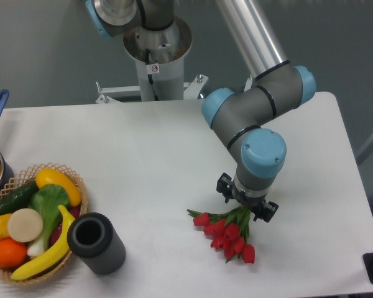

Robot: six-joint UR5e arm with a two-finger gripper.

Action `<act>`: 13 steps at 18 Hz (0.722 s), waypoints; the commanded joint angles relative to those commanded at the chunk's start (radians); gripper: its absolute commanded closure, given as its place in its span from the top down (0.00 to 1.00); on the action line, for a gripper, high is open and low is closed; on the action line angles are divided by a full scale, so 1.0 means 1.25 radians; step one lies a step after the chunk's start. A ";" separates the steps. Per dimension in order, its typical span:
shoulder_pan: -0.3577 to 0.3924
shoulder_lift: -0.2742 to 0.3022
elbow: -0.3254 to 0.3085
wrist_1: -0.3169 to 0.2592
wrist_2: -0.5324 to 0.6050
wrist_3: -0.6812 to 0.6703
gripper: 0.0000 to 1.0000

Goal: Place the flowers on the table
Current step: 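Open the gripper to release the tulips onto the table, then raise the open gripper up away from the tulips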

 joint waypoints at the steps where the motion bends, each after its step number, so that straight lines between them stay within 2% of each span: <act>1: 0.002 0.007 -0.004 0.000 0.000 0.000 0.97; 2: 0.004 0.018 -0.006 0.001 0.000 0.000 1.00; 6: 0.015 0.030 -0.004 0.000 0.004 -0.002 1.00; 13: 0.042 0.090 -0.003 -0.002 0.005 0.007 1.00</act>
